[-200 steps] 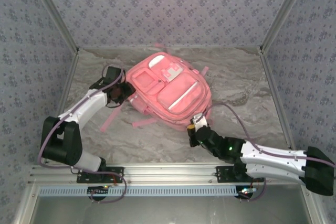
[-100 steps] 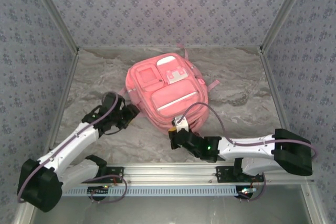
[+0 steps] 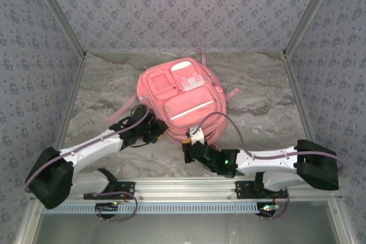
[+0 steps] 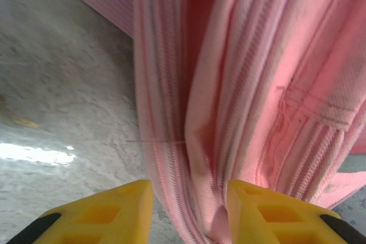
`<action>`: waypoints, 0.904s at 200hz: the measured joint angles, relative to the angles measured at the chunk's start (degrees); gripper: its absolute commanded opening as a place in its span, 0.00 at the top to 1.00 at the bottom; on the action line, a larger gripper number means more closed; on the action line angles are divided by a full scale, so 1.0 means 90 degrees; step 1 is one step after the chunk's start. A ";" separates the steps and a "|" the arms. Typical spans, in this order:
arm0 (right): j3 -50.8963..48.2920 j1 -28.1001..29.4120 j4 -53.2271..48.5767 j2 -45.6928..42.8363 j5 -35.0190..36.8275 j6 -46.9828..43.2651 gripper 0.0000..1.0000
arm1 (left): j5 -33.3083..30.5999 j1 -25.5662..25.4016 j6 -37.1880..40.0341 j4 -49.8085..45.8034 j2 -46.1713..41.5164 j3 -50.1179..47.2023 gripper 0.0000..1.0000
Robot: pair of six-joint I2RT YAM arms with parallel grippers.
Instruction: Pack the student bag
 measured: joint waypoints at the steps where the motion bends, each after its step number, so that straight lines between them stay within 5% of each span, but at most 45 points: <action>1: -0.0002 0.0000 0.0010 0.0000 0.0002 0.0007 1.00 | 0.0000 -0.0005 -0.0002 0.0002 0.0002 0.0000 0.61; 49: -0.0012 0.0000 0.0109 0.0100 -0.0002 0.0066 1.00 | -0.0124 -0.0304 -0.0092 0.0146 0.0185 0.0155 0.61; 93: -0.0012 0.0000 0.0175 0.0170 -0.0005 0.0153 1.00 | -0.0189 -0.0449 -0.0146 0.0284 0.0440 0.0260 0.71; 181: -0.0012 -0.0002 0.0170 0.0177 0.0000 0.0291 1.00 | -0.0379 -0.0641 -0.0199 0.0325 0.0510 0.0260 0.67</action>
